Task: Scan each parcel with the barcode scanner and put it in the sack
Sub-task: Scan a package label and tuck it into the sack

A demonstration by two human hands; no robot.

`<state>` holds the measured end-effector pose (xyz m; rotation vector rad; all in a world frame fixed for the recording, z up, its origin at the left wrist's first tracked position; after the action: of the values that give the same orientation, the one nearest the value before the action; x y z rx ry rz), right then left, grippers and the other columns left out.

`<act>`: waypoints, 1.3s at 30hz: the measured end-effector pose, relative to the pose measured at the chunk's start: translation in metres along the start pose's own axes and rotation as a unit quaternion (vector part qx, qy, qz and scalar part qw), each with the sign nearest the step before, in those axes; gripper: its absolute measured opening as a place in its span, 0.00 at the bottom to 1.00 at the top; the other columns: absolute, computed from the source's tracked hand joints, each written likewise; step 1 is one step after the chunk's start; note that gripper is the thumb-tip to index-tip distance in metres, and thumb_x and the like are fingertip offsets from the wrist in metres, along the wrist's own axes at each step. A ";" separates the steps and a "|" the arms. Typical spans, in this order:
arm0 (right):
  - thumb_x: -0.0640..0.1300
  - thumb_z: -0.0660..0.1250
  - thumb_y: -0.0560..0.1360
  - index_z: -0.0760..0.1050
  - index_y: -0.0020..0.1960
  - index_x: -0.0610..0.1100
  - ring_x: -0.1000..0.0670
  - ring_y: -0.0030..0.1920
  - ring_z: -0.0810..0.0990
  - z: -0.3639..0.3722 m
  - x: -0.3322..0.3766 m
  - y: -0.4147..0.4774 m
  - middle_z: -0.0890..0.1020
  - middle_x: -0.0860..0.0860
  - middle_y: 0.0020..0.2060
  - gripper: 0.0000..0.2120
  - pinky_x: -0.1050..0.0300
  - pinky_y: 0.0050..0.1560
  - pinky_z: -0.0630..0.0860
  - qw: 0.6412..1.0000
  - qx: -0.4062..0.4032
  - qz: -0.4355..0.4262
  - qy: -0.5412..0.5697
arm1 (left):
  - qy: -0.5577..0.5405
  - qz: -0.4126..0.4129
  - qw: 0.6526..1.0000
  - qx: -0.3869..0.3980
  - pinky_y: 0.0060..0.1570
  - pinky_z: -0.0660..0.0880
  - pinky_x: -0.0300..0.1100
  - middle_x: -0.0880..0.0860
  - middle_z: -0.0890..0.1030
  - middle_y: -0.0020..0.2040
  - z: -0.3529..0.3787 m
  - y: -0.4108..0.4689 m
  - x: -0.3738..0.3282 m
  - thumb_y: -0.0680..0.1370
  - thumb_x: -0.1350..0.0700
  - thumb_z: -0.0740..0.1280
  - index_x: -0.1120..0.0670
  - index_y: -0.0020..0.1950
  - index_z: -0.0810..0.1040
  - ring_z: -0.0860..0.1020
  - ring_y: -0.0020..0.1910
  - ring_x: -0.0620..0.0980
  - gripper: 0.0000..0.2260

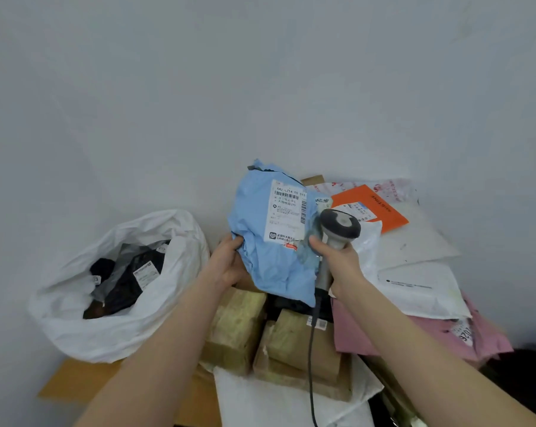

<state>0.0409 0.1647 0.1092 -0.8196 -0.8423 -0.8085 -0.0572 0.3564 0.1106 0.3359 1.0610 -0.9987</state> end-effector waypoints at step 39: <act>0.38 0.70 0.73 0.79 0.43 0.36 0.55 0.19 0.69 0.004 -0.063 -0.082 0.75 0.49 0.20 0.04 0.62 0.22 0.67 0.987 0.011 0.006 -0.158 | 0.324 0.043 0.932 -0.159 0.44 0.79 0.46 0.56 0.83 0.49 -0.070 0.013 0.012 0.73 0.59 0.74 0.60 0.50 0.81 0.81 0.46 0.54 0.08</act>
<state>-0.0572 0.1491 0.0802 -0.9457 -1.1230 -0.6661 -0.0852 0.4040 0.0635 0.4534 1.7667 -0.6233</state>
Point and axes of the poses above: each hand's wrist, its own y-axis towards the middle knuckle, its own z-axis out of the palm, x = y × z, the point moved 8 cm from there along y, towards the middle knuckle
